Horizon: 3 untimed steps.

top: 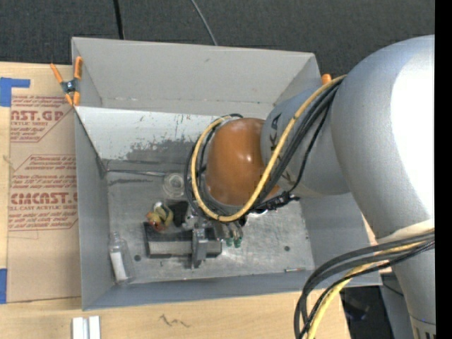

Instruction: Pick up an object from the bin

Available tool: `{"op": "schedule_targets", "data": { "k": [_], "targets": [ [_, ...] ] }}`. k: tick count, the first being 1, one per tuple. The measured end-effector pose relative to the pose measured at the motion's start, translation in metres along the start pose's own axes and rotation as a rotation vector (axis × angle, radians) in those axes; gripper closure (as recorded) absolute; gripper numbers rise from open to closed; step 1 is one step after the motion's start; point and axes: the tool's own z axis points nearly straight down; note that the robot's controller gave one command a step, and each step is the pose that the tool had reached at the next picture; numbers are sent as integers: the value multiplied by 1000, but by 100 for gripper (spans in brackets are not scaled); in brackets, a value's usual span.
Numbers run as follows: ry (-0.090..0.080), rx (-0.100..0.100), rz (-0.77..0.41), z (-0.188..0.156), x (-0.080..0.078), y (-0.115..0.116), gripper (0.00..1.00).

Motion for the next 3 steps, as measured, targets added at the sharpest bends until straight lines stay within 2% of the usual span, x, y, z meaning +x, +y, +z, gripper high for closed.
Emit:
{"op": "schedule_targets", "data": {
  "k": [1,2,3],
  "targets": [
    [2,1,50,-119,-3,-22,100],
    [2,1,50,-119,-3,-22,100],
    [8,2,-39,-146,3,-19,100]
  ]
}}
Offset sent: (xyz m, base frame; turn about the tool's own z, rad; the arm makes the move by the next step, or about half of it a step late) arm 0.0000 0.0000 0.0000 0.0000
